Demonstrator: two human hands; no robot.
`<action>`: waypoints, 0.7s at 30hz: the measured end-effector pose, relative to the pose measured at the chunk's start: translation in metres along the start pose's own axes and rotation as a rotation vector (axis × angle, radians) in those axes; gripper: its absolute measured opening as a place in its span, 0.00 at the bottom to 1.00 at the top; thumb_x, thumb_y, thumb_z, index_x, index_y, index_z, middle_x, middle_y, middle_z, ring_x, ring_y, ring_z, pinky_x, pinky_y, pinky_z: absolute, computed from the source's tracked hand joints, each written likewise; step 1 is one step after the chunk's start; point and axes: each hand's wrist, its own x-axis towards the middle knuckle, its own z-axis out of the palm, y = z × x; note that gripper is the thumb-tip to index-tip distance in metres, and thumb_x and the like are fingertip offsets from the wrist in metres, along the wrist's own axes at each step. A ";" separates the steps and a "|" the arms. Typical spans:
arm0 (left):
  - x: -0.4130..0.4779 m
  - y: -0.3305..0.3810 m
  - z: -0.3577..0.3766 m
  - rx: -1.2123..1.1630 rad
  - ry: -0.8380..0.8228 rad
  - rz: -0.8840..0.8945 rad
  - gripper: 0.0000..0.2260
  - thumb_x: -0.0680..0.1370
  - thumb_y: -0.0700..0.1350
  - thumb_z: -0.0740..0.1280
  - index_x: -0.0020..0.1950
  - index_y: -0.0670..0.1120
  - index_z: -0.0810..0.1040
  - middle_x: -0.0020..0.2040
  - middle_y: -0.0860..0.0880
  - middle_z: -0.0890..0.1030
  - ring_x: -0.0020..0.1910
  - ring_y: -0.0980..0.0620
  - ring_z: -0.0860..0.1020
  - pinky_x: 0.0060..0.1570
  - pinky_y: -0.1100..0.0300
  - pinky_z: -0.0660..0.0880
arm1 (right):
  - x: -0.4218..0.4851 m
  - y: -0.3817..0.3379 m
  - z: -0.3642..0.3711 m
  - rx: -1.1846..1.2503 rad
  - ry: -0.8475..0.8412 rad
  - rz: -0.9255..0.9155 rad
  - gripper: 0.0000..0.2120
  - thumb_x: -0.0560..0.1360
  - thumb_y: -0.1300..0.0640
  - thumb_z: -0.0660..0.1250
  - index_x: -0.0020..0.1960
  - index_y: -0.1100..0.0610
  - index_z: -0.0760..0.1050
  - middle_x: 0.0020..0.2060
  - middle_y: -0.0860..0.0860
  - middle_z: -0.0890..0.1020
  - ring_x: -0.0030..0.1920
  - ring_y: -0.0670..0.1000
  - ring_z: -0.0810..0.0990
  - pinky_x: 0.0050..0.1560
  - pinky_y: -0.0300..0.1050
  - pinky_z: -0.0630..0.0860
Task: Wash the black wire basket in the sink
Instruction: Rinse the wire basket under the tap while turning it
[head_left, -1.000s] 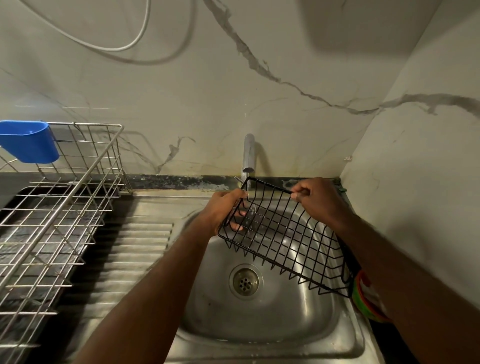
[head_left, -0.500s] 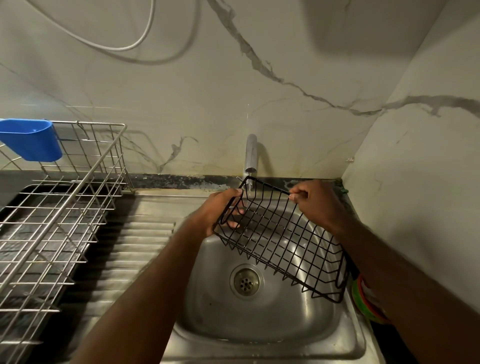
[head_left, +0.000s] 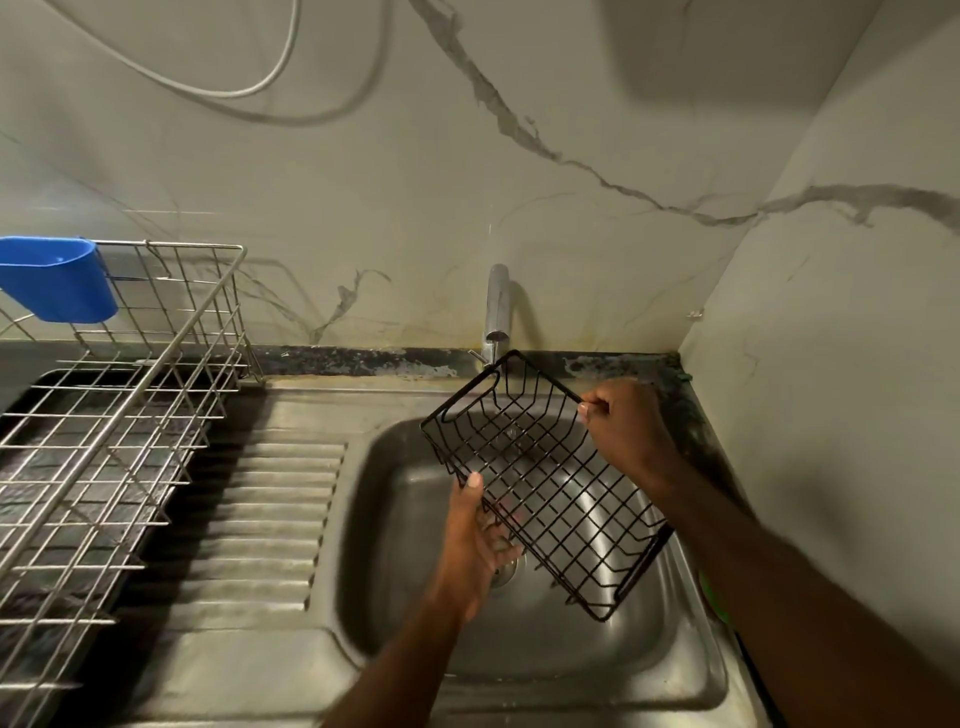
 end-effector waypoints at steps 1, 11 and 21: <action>0.002 -0.003 0.000 0.001 -0.003 0.008 0.42 0.64 0.73 0.70 0.71 0.50 0.70 0.63 0.42 0.80 0.58 0.44 0.82 0.56 0.40 0.78 | -0.002 0.002 0.002 0.006 -0.005 0.022 0.07 0.74 0.58 0.70 0.38 0.55 0.82 0.31 0.48 0.81 0.34 0.45 0.80 0.40 0.48 0.82; 0.008 -0.005 -0.014 -0.056 0.042 0.098 0.35 0.69 0.61 0.71 0.70 0.46 0.69 0.65 0.35 0.76 0.56 0.36 0.81 0.46 0.46 0.81 | -0.014 -0.007 0.009 0.137 -0.009 0.105 0.05 0.76 0.62 0.69 0.48 0.62 0.83 0.41 0.54 0.85 0.42 0.49 0.83 0.47 0.44 0.80; 0.019 0.011 -0.014 0.053 0.031 0.075 0.41 0.67 0.69 0.70 0.70 0.43 0.72 0.63 0.37 0.79 0.56 0.38 0.83 0.45 0.49 0.81 | -0.016 -0.003 0.005 0.198 0.009 0.160 0.06 0.75 0.61 0.70 0.51 0.62 0.82 0.44 0.54 0.85 0.43 0.48 0.83 0.50 0.47 0.81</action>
